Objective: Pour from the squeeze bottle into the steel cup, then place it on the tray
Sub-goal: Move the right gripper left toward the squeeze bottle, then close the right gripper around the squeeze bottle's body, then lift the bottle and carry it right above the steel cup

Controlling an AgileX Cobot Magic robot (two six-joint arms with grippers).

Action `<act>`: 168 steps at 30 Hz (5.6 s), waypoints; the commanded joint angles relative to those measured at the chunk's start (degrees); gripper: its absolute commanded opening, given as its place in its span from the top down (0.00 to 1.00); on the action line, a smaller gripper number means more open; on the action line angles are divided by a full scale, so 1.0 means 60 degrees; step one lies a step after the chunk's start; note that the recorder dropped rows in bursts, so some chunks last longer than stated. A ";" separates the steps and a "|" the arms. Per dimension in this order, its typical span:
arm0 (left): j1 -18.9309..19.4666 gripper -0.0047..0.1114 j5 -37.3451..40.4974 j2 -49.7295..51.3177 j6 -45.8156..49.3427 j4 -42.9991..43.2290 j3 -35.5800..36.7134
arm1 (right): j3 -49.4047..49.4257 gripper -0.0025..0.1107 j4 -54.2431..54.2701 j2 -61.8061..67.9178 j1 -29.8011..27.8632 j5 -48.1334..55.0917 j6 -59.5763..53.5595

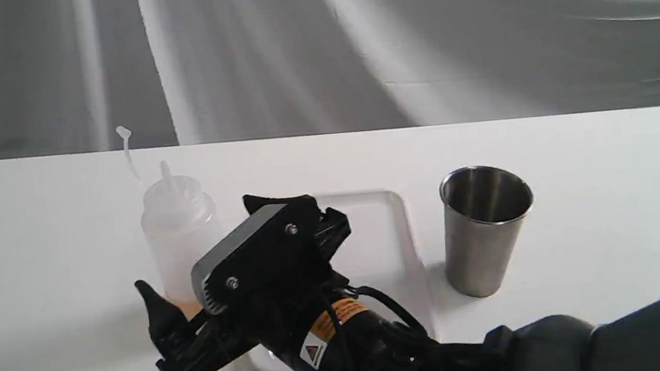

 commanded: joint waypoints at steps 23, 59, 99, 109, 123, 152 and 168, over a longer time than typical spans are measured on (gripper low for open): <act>-0.0077 0.89 -0.0082 -0.0024 -0.0038 -0.0028 0.0042 | -0.1354 0.05 -0.0539 0.0986 -0.0381 0.0606 0.0477; -0.0077 0.89 -0.0082 -0.0024 -0.0018 -0.0028 0.0042 | -0.4361 0.05 -0.1321 0.3351 -0.0941 0.1442 0.0280; -0.0077 0.89 -0.0082 -0.0024 -0.0036 -0.0028 0.0042 | -0.5719 0.05 -0.1060 0.4923 -0.1302 0.1555 0.0495; -0.0077 0.89 -0.0082 -0.0024 -0.0009 -0.0028 0.0042 | -0.5719 0.26 -0.1131 0.4986 -0.1302 0.1538 0.0477; -0.0077 0.89 -0.0082 -0.0024 -0.0026 -0.0028 0.0042 | -0.5719 0.98 -0.1602 0.4312 -0.1302 0.1964 -0.0323; -0.0077 0.89 -0.0082 -0.0024 -0.0013 -0.0028 0.0042 | -0.2495 0.98 0.0544 -0.4230 -0.3059 0.4695 -0.3308; -0.0077 0.89 -0.0082 -0.0024 -0.0041 -0.0028 0.0042 | -0.0721 0.98 -0.1035 -0.7423 -0.6457 0.8188 -0.2032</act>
